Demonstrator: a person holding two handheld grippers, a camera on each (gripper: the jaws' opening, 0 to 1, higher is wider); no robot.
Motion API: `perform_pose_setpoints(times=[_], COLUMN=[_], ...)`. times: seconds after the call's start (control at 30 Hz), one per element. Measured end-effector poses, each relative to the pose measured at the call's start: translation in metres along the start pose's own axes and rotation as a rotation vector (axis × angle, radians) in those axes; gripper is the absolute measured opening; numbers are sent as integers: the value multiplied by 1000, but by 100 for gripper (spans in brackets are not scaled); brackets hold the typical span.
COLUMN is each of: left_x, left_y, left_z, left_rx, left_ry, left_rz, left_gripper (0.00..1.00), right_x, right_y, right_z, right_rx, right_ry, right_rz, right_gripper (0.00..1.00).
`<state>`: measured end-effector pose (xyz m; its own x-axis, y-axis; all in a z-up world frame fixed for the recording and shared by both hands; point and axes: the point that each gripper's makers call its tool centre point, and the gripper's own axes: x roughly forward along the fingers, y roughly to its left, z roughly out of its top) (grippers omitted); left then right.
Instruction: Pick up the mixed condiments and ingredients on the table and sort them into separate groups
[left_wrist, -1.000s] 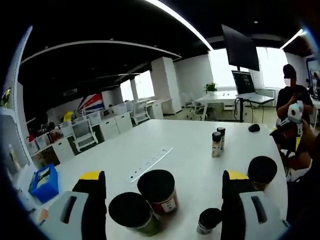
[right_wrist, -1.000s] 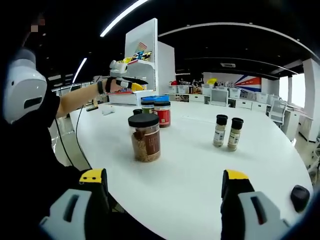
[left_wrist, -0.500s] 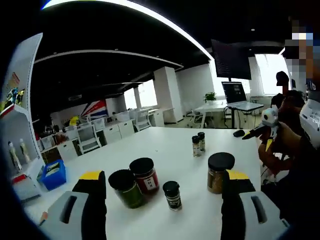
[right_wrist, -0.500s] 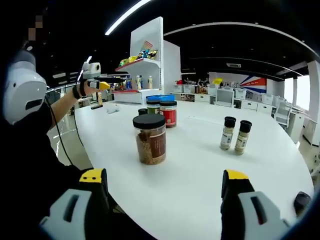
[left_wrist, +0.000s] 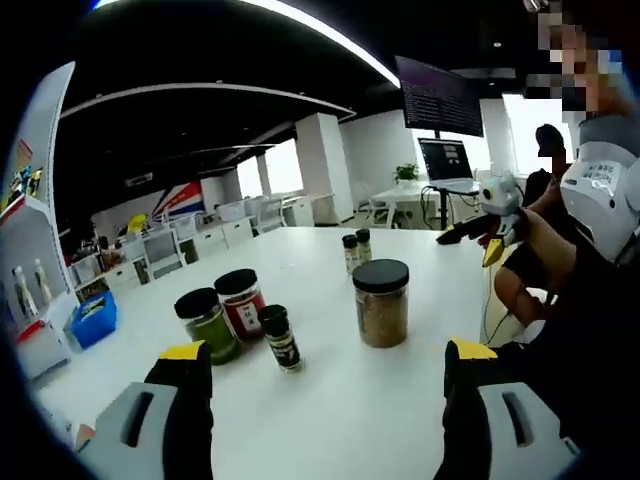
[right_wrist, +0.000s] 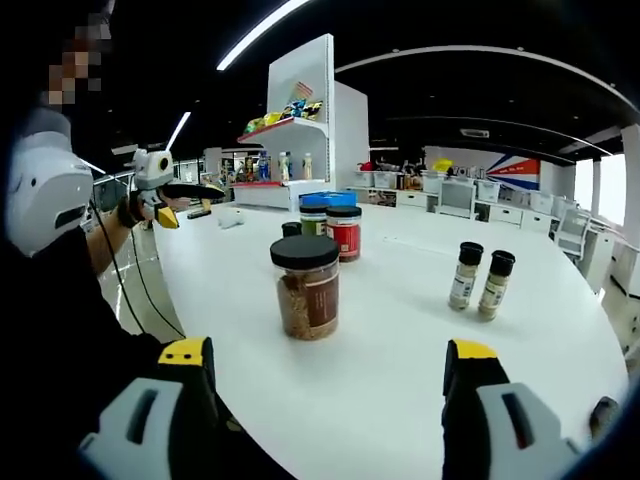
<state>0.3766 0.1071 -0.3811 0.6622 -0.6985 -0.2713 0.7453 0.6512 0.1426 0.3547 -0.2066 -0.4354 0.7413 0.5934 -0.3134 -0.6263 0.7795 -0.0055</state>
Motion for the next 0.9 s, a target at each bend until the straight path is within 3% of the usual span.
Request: perform_pose_setpoints(times=[0.23,0.43,0.63,0.9], left_x=[2,8,12,19], left_y=[-15,-26,-29,-38], left_z=[-26,-36,-33,-42], left_rx=[-3,-46,-55,-65], left_ry=[86,85,65,78], left_rz=[-13,-35,-38,-44], left_gripper=[95,95,95,95], right_x=[-5,-6,-5,-6], right_y=[-1,-2,-1,-3], right_z=[1,-3,-3,-3], right_rx=[-1,6,5,4], right_ry=[1,5,10,10], right_rz=[-13,-19,-17,-21], right_gripper=[92,92,92,92])
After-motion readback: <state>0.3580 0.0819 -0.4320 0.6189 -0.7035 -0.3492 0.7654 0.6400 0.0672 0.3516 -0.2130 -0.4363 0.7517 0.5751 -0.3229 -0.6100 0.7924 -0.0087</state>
